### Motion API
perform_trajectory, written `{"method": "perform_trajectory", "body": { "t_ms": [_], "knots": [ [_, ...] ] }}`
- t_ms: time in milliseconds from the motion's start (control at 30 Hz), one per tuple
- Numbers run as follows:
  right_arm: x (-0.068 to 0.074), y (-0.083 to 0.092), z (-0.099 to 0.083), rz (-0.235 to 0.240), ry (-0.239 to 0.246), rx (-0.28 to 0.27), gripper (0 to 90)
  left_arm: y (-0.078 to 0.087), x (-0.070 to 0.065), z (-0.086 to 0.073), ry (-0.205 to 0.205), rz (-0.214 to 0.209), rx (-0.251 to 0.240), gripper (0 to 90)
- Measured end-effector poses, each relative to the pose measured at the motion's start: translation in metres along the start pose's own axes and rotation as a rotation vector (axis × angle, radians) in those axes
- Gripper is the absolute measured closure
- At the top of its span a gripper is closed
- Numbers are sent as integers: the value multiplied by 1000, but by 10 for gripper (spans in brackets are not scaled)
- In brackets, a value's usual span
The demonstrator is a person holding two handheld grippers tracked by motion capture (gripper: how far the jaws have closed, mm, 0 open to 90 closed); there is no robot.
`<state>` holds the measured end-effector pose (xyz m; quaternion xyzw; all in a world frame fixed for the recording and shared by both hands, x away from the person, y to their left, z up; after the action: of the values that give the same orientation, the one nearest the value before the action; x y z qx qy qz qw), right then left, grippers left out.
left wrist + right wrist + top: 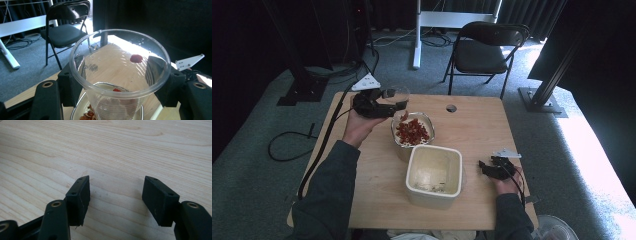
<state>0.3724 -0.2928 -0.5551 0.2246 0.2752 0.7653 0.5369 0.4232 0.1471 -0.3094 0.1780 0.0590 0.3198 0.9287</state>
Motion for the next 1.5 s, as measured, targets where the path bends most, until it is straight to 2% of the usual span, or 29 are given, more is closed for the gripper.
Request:
{"method": "perform_trajectory", "body": {
  "t_ms": [400,900,1000,1200,1433,1500],
  "knots": [
    [0,0,0,1,1,0,385,0,-7,1,-12,-19,0,338],
    [0,0,0,1,1,1,385,5,-21,5,-14,-79,-29,338],
    [0,0,0,1,1,1,385,6,-27,6,-10,-105,-39,338],
    [0,0,0,1,1,1,385,7,-35,7,-7,-126,-50,338],
    [0,0,0,0,2,1,385,7,-50,8,-29,-169,-54,336],
    [0,0,0,1,2,1,385,6,-54,8,-36,-171,-54,336]
  ]
}}
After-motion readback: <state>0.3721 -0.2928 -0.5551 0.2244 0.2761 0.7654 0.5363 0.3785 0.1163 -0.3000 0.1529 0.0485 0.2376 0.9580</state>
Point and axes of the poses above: each handheld gripper's, and its own axes: y roughly backward along the jaws, z roughly out of its top, x roughly to its left, the point moved 1 cm from there along -y, roughly forward along the jaws, and after that the axes turned 3 degrees about -y, right-handed, at the moved point
